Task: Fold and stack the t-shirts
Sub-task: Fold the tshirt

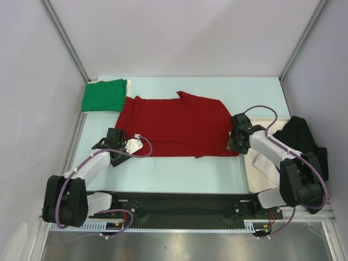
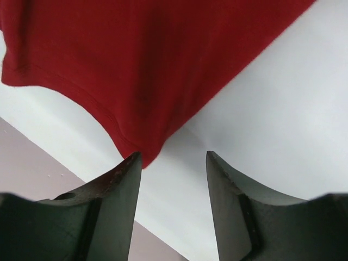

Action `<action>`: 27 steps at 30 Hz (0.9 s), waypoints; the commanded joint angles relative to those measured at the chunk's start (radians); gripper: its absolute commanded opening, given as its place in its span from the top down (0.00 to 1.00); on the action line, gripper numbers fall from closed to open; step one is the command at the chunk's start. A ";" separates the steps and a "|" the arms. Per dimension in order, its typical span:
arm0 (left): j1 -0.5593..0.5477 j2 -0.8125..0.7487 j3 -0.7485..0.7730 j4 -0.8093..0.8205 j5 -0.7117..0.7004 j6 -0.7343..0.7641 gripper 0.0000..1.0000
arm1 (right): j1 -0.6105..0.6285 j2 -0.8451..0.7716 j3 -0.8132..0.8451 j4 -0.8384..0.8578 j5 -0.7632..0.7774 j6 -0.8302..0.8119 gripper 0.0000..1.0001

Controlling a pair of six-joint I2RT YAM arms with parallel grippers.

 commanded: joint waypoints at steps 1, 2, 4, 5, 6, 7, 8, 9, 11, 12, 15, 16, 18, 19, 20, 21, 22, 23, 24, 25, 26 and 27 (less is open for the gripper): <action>-0.007 0.034 -0.011 0.119 0.022 0.042 0.44 | -0.002 0.050 -0.005 0.099 -0.013 0.037 0.52; -0.007 0.048 -0.017 0.142 0.018 0.039 0.44 | -0.004 0.061 -0.028 0.111 -0.011 0.042 0.52; -0.007 0.087 -0.034 0.199 0.001 0.028 0.44 | -0.019 0.090 -0.048 0.145 -0.036 0.048 0.55; -0.007 0.102 -0.037 0.213 -0.001 0.018 0.46 | -0.022 0.098 -0.062 0.151 -0.062 0.048 0.58; -0.007 0.116 -0.043 0.225 -0.004 0.015 0.49 | -0.025 0.103 -0.069 0.156 -0.070 0.052 0.61; -0.007 0.139 -0.044 0.250 -0.007 0.010 0.53 | -0.025 0.101 -0.075 0.162 -0.077 0.054 0.73; -0.007 0.148 -0.047 0.261 -0.011 0.004 0.68 | -0.027 0.097 -0.079 0.162 -0.080 0.053 0.80; -0.007 0.154 -0.046 0.268 -0.013 -0.013 0.79 | -0.027 0.089 -0.085 0.147 -0.085 0.053 0.87; -0.007 0.157 -0.035 0.245 -0.010 -0.034 1.00 | -0.019 0.040 -0.091 0.121 -0.085 0.042 1.00; -0.007 0.147 -0.026 0.230 -0.010 -0.056 1.00 | -0.019 0.019 -0.094 0.077 -0.079 0.043 1.00; -0.001 0.038 -0.032 0.152 0.007 -0.061 1.00 | -0.004 -0.102 -0.112 -0.037 -0.103 0.063 1.00; 0.009 0.003 -0.034 0.099 0.031 -0.062 1.00 | 0.006 -0.141 -0.123 -0.069 -0.111 0.094 1.00; 0.018 -0.119 -0.038 0.042 0.045 -0.057 1.00 | 0.052 -0.250 -0.135 -0.165 -0.114 0.127 1.00; 0.027 -0.152 -0.038 -0.021 0.047 -0.057 1.00 | 0.067 -0.283 -0.147 -0.180 -0.129 0.149 1.00; 0.029 -0.188 -0.028 -0.060 0.050 -0.067 1.00 | 0.079 -0.332 -0.149 -0.210 -0.169 0.189 1.00; 0.030 -0.202 -0.025 -0.099 0.050 -0.073 1.00 | 0.084 -0.354 -0.152 -0.255 -0.200 0.209 1.00; 0.030 -0.217 -0.020 -0.183 0.056 -0.079 1.00 | 0.095 -0.374 -0.152 -0.275 -0.238 0.223 1.00; 0.030 -0.232 -0.017 -0.228 0.077 -0.079 1.00 | 0.111 -0.400 -0.149 -0.298 -0.237 0.262 1.00; 0.030 -0.275 -0.008 -0.274 0.084 -0.076 1.00 | 0.153 -0.435 -0.148 -0.350 -0.226 0.276 1.00; 0.030 -0.294 0.000 -0.366 0.088 -0.073 1.00 | 0.161 -0.454 -0.148 -0.382 -0.217 0.286 1.00; 0.030 -0.329 0.018 -0.459 0.090 -0.068 1.00 | 0.170 -0.486 -0.143 -0.451 -0.211 0.299 1.00; 0.030 -0.343 0.028 -0.504 0.090 -0.065 1.00 | 0.173 -0.509 -0.143 -0.480 -0.211 0.307 1.00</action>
